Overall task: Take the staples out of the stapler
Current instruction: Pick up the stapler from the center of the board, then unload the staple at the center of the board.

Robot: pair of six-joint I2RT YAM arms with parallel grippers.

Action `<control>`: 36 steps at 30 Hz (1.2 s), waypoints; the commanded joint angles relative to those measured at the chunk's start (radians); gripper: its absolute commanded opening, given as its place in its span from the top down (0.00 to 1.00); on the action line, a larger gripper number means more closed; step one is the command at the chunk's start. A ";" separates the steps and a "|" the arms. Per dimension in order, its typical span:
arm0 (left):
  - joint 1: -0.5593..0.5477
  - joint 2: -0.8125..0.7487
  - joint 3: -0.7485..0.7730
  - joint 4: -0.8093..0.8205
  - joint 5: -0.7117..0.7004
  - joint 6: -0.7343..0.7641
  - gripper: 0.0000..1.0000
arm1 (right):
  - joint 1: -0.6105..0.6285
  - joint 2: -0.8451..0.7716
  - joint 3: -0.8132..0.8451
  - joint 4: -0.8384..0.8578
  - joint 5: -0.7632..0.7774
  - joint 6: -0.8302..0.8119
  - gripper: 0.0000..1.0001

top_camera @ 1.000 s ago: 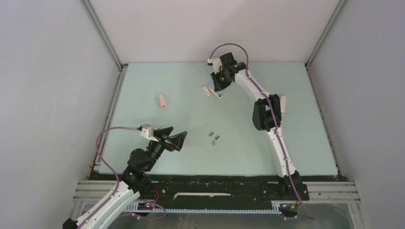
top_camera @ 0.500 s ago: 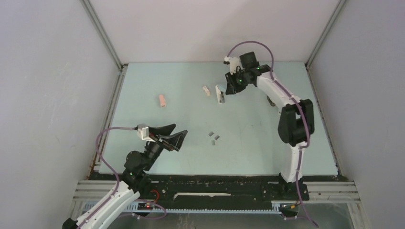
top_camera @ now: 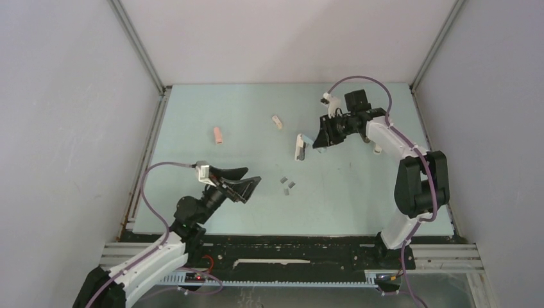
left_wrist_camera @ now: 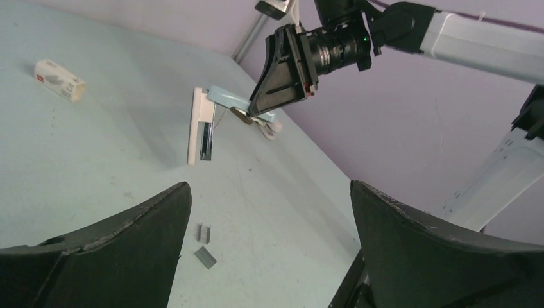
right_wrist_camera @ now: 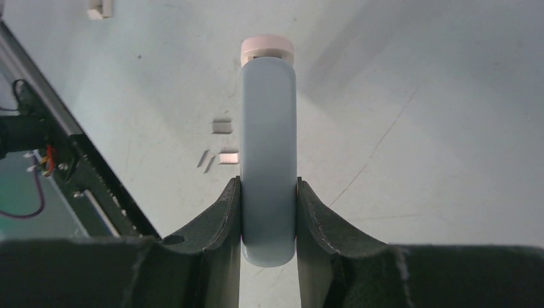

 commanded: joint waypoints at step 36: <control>-0.001 0.976 0.327 0.607 0.269 -0.073 0.00 | -0.026 -0.094 -0.038 -0.014 -0.613 -0.074 1.00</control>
